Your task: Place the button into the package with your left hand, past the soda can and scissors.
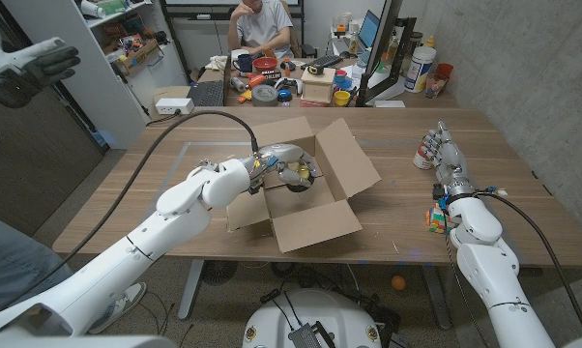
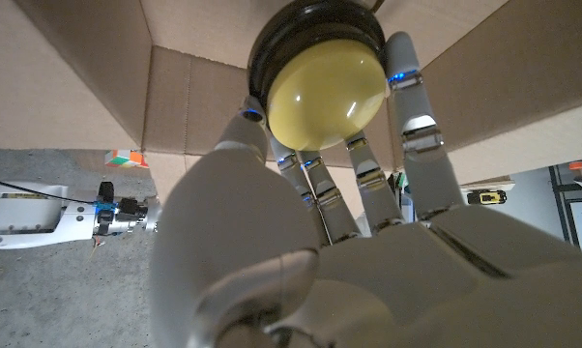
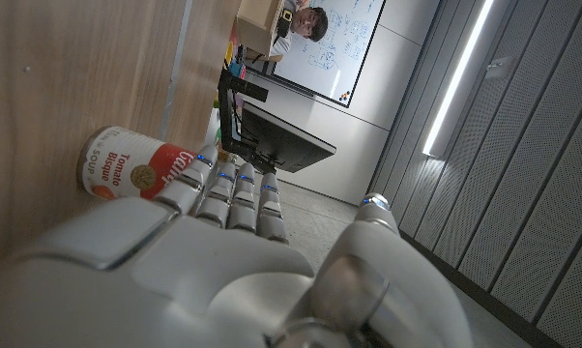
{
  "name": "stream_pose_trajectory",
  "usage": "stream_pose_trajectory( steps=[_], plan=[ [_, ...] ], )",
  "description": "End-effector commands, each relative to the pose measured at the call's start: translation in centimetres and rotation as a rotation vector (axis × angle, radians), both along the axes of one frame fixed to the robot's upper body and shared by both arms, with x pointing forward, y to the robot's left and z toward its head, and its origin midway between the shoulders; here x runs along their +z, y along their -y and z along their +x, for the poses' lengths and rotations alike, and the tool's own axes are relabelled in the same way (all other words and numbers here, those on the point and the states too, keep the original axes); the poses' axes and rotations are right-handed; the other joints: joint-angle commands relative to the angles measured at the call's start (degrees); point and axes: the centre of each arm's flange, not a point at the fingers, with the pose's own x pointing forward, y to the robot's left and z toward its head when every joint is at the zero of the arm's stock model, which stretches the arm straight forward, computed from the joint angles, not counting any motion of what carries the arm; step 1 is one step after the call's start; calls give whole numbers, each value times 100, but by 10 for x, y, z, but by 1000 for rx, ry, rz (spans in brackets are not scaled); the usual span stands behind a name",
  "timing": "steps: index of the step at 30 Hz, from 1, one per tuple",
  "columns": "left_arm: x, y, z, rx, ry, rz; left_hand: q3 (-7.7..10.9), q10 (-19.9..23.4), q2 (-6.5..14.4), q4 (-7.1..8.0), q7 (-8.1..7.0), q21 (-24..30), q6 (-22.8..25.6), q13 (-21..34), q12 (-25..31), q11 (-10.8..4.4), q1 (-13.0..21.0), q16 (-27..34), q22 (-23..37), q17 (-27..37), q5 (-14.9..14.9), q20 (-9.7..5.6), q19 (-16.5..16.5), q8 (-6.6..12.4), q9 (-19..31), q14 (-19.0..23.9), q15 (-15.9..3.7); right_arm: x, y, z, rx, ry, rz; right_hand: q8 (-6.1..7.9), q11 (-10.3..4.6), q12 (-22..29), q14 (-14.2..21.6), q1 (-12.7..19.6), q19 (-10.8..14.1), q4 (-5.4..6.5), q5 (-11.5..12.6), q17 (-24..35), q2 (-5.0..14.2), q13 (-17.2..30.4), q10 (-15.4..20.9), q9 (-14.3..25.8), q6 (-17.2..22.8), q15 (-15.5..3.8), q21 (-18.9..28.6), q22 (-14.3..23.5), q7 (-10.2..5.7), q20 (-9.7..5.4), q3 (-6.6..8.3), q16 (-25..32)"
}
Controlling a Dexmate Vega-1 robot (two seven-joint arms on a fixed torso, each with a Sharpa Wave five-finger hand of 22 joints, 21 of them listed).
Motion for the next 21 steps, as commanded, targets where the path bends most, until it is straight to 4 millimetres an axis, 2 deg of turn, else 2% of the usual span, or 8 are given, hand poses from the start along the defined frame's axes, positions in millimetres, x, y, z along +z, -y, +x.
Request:
stream_pose_trajectory(
  steps=[1,15,21],
  plan=[
    [-28,17,25,-8,-87,16,42,60,375,2,-13,-18,43,31,-15,-3,390,38,6,17,41,-168,-214,38,11,549,-820,-3,2,4,7,-6,3,-11,13,-2,60,23,38,14,30,17,47,35,58,34,59,-13,-4,1,20,14,-15,-13],
    [-39,14,33,18,-125,21,64,22,369,-11,-6,-58,-14,57,-84,4,405,-40,9,31,41,-127,-322,36,3,364,-750,-6,0,9,19,-9,8,-15,17,-12,71,20,49,13,29,19,48,36,59,34,60,-13,-7,1,10,22,-21,-18],
    [-39,13,33,23,-137,26,66,-38,356,-8,19,-125,-184,77,-146,32,396,-90,10,26,36,-51,-520,-22,-7,219,-658,-4,-2,11,23,-9,1,-17,23,-15,74,20,52,13,29,19,49,36,61,34,59,-17,-9,1,14,28,-23,-20]
  ],
)
